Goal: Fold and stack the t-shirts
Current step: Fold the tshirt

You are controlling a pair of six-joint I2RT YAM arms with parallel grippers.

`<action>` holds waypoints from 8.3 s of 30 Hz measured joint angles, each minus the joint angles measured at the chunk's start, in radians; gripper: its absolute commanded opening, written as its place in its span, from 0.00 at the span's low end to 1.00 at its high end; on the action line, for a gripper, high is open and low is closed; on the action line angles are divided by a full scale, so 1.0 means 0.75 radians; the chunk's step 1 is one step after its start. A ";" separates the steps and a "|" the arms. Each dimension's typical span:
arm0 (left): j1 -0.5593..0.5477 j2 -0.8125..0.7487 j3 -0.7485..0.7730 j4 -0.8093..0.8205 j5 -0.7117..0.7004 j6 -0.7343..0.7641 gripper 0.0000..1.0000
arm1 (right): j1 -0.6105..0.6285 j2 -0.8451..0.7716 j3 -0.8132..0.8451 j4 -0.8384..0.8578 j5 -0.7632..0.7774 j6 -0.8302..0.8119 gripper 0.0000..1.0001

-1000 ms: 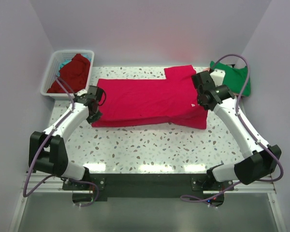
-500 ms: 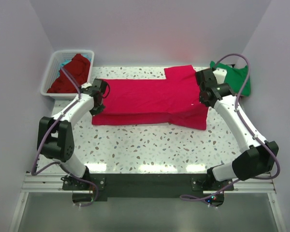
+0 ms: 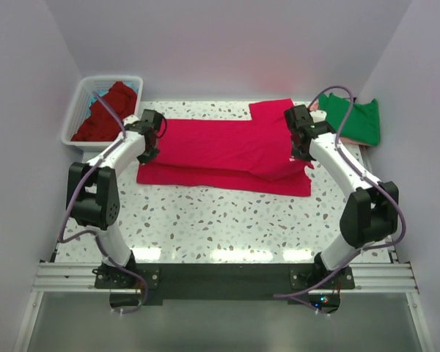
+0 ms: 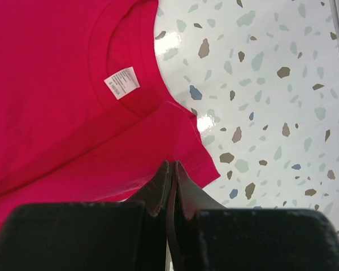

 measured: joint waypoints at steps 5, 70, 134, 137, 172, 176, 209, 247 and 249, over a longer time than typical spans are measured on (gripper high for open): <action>0.015 0.075 0.045 0.022 0.005 0.025 0.14 | -0.015 0.097 0.050 0.023 -0.006 -0.002 0.00; 0.036 -0.045 -0.351 0.115 0.155 0.222 0.61 | -0.007 0.285 -0.298 0.143 -0.469 0.007 0.17; 0.168 -0.460 -0.610 -0.030 0.277 0.114 0.47 | 0.083 -0.160 -0.451 0.004 -0.493 0.046 0.17; 0.176 -0.442 -0.610 -0.005 0.278 0.136 0.47 | 0.083 -0.152 -0.451 0.006 -0.493 0.046 0.17; 0.217 -0.436 -0.672 -0.008 0.311 0.198 0.00 | 0.129 -0.109 -0.429 0.009 -0.490 0.064 0.15; 0.217 -0.495 -0.672 -0.059 0.305 0.193 0.00 | 0.142 -0.085 -0.429 0.016 -0.491 0.067 0.15; 0.218 -0.515 -0.531 -0.146 0.318 0.160 0.29 | 0.165 -0.044 -0.381 0.031 -0.494 0.050 0.15; 0.219 -0.159 -0.458 0.211 0.344 0.270 0.00 | 0.285 0.044 -0.356 0.040 -0.523 0.051 0.13; 0.219 -0.159 -0.456 0.209 0.342 0.269 0.00 | 0.285 0.045 -0.355 0.040 -0.523 0.051 0.13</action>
